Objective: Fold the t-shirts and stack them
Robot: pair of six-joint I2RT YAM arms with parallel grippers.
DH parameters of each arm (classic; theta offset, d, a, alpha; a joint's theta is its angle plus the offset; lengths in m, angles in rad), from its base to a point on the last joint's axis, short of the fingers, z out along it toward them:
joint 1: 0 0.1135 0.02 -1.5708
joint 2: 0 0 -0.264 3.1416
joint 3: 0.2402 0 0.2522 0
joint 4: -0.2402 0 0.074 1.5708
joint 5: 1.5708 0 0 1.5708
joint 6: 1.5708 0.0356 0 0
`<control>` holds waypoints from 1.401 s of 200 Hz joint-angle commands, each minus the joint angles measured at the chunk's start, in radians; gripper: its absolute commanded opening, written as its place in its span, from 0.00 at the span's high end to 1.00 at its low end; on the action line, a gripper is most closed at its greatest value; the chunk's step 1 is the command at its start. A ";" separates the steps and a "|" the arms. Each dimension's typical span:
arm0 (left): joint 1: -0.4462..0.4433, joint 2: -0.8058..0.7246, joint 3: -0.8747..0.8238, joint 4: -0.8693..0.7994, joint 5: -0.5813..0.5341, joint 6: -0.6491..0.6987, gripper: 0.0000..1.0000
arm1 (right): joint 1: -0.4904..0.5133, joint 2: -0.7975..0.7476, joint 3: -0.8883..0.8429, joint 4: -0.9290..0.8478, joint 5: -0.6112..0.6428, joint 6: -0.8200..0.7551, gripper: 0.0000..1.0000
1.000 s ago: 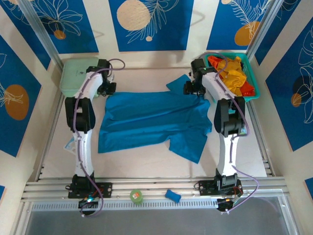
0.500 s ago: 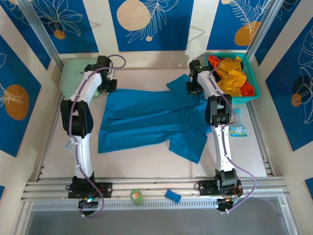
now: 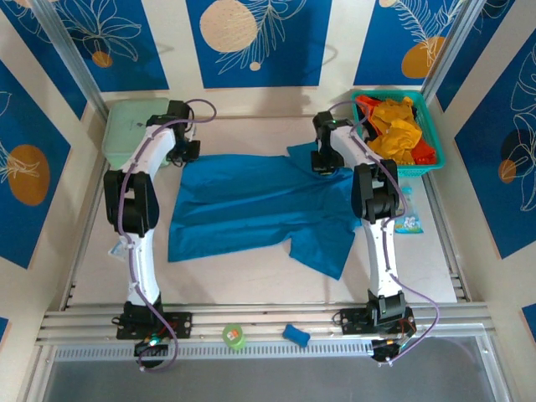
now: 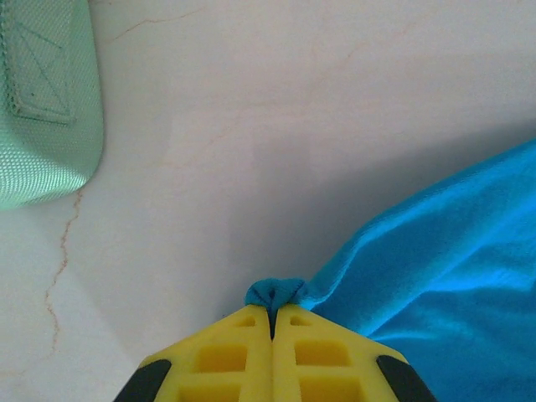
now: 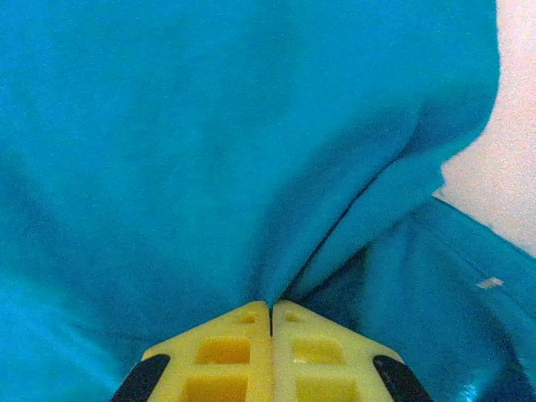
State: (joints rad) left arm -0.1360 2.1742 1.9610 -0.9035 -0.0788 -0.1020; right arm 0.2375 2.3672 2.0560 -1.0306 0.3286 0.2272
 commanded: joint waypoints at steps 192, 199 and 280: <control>-0.007 -0.086 -0.052 0.042 -0.015 -0.014 1.00 | -0.055 -0.190 -0.061 -0.057 -0.060 0.259 0.52; -0.007 -0.088 -0.051 0.042 -0.016 -0.014 1.00 | -0.068 -0.159 -0.035 -0.061 -0.071 0.257 0.51; -0.007 -0.084 -0.051 0.041 -0.027 -0.001 1.00 | -0.086 0.097 0.198 -0.108 -0.094 0.223 0.54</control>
State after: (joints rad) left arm -0.1360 2.1227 1.9087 -0.8558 -0.0906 -0.1036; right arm 0.1448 2.4458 2.1918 -1.0916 0.2615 0.4606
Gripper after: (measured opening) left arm 0.064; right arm 0.466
